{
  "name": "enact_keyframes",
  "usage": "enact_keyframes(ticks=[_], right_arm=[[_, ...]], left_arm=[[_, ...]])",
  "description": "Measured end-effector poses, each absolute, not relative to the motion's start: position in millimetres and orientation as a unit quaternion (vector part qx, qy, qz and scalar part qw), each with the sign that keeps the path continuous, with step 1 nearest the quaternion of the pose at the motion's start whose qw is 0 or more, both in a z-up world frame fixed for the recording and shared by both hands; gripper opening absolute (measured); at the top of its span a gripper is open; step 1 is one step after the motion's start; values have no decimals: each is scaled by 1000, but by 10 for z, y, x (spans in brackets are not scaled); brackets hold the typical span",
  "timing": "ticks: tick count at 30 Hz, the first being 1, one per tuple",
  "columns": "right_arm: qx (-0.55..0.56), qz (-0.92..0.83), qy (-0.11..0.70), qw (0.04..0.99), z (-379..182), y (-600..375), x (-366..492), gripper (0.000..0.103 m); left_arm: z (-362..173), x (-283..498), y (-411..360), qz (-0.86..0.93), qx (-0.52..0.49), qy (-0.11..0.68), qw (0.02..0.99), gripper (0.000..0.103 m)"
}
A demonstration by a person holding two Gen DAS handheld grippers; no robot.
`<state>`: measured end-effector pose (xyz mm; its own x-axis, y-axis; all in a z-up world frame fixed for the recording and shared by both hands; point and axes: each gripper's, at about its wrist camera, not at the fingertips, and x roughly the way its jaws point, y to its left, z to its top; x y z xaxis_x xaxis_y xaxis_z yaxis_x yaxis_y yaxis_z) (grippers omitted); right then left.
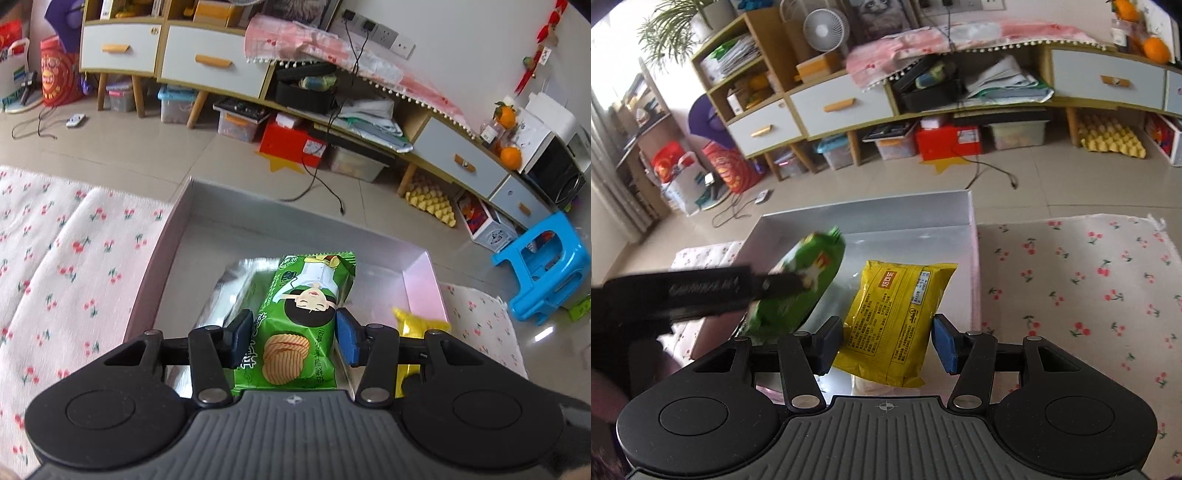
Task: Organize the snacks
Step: 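Lift and carry the green bag and yellow packet over the pink box, then lower both packets into the pink box and open both grippers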
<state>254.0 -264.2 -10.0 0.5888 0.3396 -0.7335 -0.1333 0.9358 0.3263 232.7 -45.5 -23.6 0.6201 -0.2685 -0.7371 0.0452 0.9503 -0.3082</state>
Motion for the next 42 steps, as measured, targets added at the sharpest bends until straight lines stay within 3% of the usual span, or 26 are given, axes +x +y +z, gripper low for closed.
enact_keyframes(ticks=[15, 18, 21, 24, 36, 42], right_arm=[[153, 124, 436, 878, -261, -2762, 2611, 53], [162, 125, 431, 879, -253, -2790, 2593, 55], [181, 128, 430, 875, -226, -2837, 2591, 69], [204, 134, 426, 871, -184, -2879, 2579, 70], [190, 116, 427, 876, 181, -2790, 2301, 74], [169, 123, 421, 883, 440, -2644, 2065, 80]], left_arm=[[-301, 2543, -553, -66, -78, 407, 908, 47], [-302, 2558, -536, -79, -83, 412, 904, 56], [-261, 2549, -548, -85, -73, 409, 906, 66], [-216, 2508, -550, -90, -63, 407, 907, 74], [117, 2150, -406, -86, -49, 400, 911, 87], [249, 1910, -285, -86, -44, 391, 915, 93]])
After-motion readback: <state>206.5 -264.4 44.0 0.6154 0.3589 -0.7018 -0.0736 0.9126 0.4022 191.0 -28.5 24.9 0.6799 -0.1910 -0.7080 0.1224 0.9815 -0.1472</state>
